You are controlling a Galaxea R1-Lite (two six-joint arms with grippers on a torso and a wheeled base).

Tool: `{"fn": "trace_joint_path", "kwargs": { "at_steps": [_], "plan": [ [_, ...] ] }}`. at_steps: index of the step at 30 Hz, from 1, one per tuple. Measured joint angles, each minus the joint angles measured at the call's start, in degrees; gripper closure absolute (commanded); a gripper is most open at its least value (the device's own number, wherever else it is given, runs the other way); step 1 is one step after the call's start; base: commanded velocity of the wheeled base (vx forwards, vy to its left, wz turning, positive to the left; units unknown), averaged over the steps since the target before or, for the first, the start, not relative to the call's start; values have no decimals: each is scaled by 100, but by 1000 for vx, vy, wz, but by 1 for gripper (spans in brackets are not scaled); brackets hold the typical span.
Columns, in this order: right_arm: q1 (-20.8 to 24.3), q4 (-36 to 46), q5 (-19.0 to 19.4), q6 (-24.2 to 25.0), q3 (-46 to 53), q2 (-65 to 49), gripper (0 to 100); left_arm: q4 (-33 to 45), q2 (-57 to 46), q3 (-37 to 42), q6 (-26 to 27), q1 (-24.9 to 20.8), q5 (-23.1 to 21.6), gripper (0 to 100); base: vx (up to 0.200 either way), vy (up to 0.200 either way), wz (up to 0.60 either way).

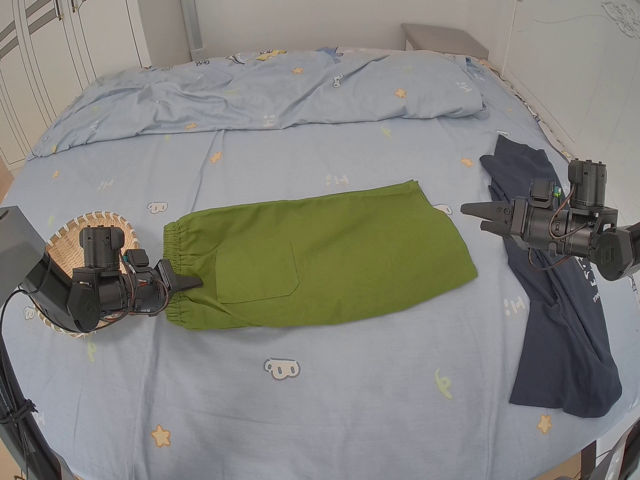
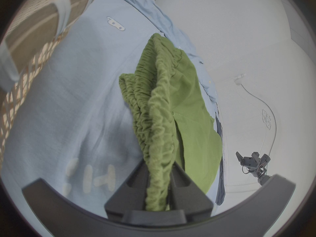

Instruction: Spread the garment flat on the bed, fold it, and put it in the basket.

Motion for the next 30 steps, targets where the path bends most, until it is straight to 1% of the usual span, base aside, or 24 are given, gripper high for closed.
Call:
{"fn": "trace_joint_path", "kwargs": {
  "at_steps": [5, 8, 12, 18, 23, 30],
  "plan": [
    [-134, 46, -33, -277, -302, 330, 0, 26, -182, -5, -126, -16, -4, 100, 0, 0, 0],
    [-228, 206, -41, -427, -714, 629, 0, 55, -300, -16, -211, -18, -34, 100, 0, 0, 0],
    [-311, 616, -44, -703, -1428, 1122, 0, 94, -430, -20, -266, -5, -121, 100, 0, 0, 0],
    [-328, 879, -41, -1084, -2210, 1871, 0, 116, -542, -20, -293, 17, -193, 100, 0, 0, 0],
    [-262, 901, -37, -1185, -2640, 2363, 0, 110, -584, -20, -295, 34, -200, 100, 0, 0, 0],
    [-135, 863, 24, -1187, -2935, 2721, 0, 91, -606, -11, -290, 54, -197, 100, 0, 0, 0]
  ]
}}
